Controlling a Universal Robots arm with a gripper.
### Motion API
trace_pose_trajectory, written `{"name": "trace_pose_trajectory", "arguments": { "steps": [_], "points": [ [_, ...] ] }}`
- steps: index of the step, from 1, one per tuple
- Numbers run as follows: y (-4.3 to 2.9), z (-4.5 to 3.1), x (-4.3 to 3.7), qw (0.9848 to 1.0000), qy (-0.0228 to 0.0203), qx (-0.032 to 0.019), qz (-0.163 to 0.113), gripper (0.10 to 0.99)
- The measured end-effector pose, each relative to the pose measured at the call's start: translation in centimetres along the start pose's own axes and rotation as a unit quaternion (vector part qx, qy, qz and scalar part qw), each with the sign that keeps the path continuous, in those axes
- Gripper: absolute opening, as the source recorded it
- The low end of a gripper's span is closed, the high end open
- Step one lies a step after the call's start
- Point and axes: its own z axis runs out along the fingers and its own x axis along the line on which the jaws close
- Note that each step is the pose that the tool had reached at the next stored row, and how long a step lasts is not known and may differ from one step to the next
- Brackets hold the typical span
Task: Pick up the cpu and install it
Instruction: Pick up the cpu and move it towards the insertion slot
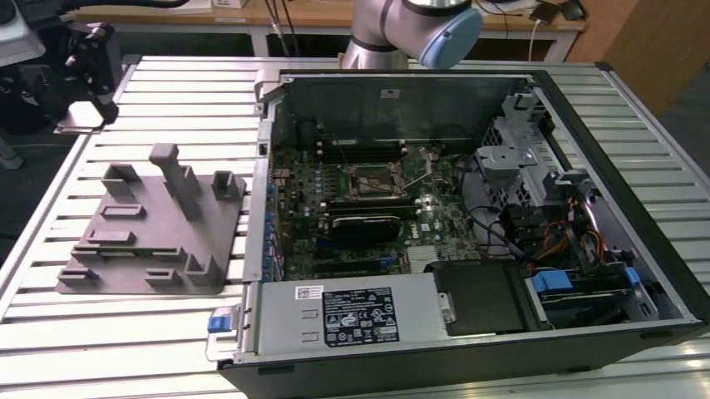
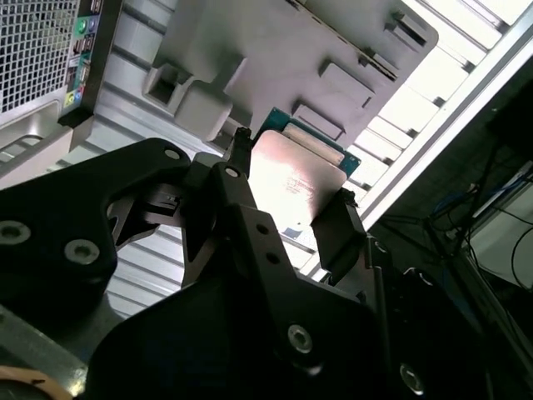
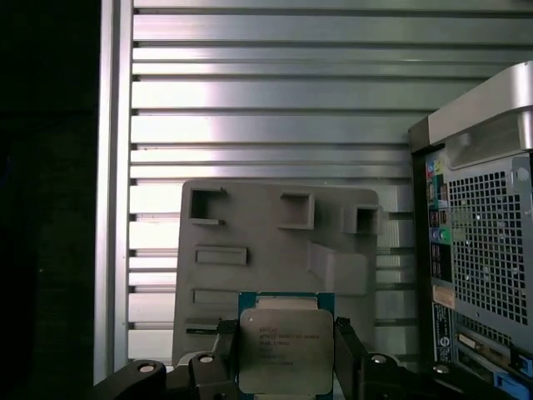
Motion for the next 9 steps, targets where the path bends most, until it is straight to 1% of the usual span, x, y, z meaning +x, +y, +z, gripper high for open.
{"name": "trace_pose_trajectory", "arguments": {
  "steps": [9],
  "points": [
    [0.05,0.05,-2.05,1.0,0.0,0.0,0.0,0.545]
  ]
}}
